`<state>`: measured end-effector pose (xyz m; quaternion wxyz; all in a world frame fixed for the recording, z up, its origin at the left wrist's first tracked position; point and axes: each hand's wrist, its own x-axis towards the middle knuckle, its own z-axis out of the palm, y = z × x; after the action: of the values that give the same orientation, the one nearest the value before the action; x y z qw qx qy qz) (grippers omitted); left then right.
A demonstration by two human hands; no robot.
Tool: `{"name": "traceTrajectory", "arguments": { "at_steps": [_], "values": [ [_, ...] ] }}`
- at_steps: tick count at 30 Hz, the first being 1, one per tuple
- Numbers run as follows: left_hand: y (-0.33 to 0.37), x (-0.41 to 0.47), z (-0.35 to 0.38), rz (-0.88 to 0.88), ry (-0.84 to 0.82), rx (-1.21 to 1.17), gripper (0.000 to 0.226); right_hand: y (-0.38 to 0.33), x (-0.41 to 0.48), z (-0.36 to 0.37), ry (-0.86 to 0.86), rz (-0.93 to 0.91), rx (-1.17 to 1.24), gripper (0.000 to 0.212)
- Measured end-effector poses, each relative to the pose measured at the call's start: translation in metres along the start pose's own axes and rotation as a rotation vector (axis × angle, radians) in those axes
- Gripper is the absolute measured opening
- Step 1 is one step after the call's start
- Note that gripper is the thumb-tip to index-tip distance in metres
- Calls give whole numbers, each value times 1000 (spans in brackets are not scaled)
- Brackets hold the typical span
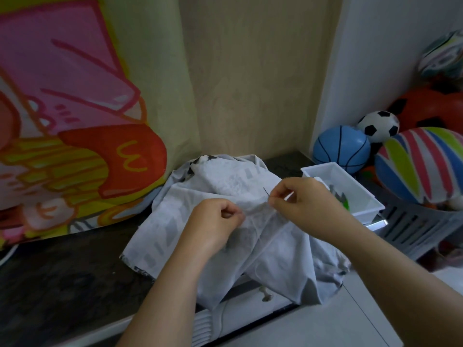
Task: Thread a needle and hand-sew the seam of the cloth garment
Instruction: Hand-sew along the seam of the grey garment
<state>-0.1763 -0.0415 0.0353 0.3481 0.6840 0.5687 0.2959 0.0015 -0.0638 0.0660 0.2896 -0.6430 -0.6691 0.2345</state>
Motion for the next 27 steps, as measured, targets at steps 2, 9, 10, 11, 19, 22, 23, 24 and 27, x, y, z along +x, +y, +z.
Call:
{"name": "traceTrajectory", "arguments": {
  "at_steps": [2, 9, 10, 11, 19, 22, 23, 24, 27],
  "values": [
    [0, -1, -2, -14, 6, -13, 16, -4, -2, -2, -115, 18, 12, 11],
    [2, -4, -3, -38, 2, -25, 9, -7, -8, 12, -272, 42, -37, 14],
    [3, -4, -3, -35, 2, -21, 9, -7, -8, 13, -275, 49, -39, 14],
    [3, -4, -3, -31, 2, -20, 9, -7, -7, 13, -280, 52, -40, 14],
    [6, -6, -4, -36, -1, -22, 16, -7, -6, 16, -295, 64, -28, 15],
    [6, -7, -4, -39, -2, -15, 13, -7, -5, 17, -301, 62, -30, 15],
    [6, -7, -4, -40, -1, -14, 12, -7, -5, 17, -302, 60, -31, 15],
    [6, -7, -4, -40, 0, -16, 12, -7, -5, 17, -302, 59, -31, 14],
    [7, -7, -4, -42, 4, -22, 10, -7, -5, 17, -309, 60, -38, 14]
  ]
}}
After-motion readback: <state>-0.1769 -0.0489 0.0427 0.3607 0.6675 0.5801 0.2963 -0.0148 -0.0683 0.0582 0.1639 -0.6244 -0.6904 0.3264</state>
